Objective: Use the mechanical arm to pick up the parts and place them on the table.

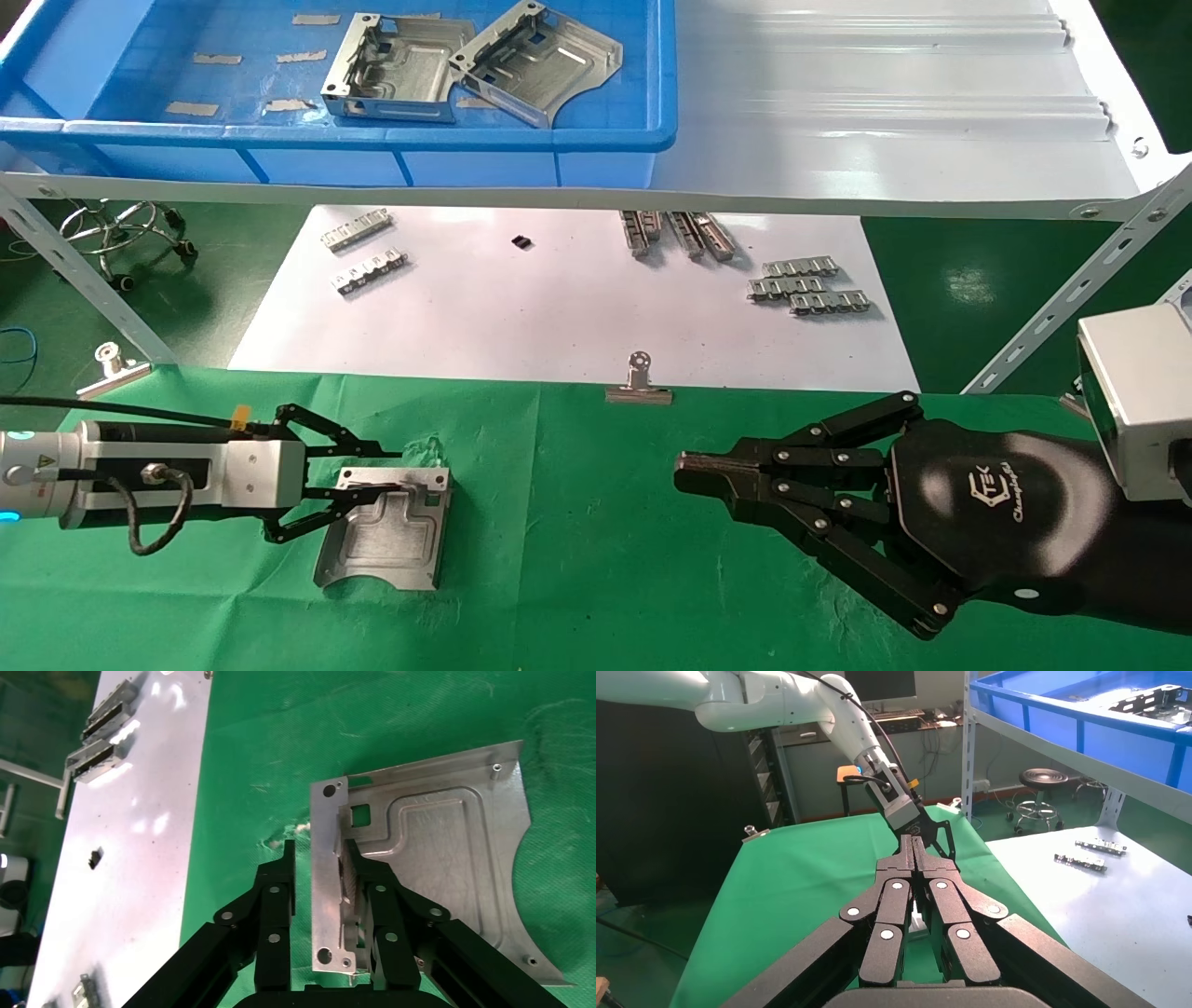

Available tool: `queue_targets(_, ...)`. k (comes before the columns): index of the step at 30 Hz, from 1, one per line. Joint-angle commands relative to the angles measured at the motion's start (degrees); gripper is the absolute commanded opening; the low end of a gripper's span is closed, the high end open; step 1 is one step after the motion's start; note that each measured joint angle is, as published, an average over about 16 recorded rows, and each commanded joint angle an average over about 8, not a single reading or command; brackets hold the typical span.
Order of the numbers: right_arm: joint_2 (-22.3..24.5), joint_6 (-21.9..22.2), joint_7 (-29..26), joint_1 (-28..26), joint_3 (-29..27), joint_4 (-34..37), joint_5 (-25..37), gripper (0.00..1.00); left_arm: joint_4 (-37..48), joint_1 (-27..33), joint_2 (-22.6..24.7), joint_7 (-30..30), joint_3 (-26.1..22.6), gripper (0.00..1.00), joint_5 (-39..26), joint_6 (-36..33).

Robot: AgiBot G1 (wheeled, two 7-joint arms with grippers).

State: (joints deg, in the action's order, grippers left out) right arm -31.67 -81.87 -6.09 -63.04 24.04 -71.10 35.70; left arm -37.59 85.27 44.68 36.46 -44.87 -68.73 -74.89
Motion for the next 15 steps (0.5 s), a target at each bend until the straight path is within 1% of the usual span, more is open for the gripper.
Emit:
queue_targets(1,0.00,0.00,0.00,0.00,0.00,0.00,0.00,0.00,0.27,0.05,0.22,0.68,0.11,1.00,0.00,0.34)
queue_targets(3,0.00,0.00,0.00,0.00,0.00,0.00,0.00,0.00,0.18,0.19,-0.15,-0.09,0.36,1.00,0.80,-0.73)
queue_targets(5,0.00,0.00,0.00,0.00,0.00,0.00,0.00,0.00,0.32,0.56,-0.64,-2.87,0.49,1.00,1.93,-2.66)
queue_targets(10,0.00,0.00,0.00,0.00,0.00,0.00,0.00,0.00,0.03,1.77,-2.06,-14.30,0.85,1.00,6.15,-9.20)
queue_targets(11,0.00,0.00,0.00,0.00,0.00,0.00,0.00,0.01,0.01,1.97,-2.18,-16.07,0.95,1.00,6.74,-10.09)
queue_targets(12,0.00,0.00,0.00,0.00,0.00,0.00,0.00,0.11,-0.21,2.05,-2.30,-17.33,1.15,1.00,7.27,-10.75)
queue_targets(15,0.00,0.00,0.00,0.00,0.00,0.00,0.00,0.48,-1.12,1.48,-2.66,-19.26,2.05,1.00,8.49,-11.64)
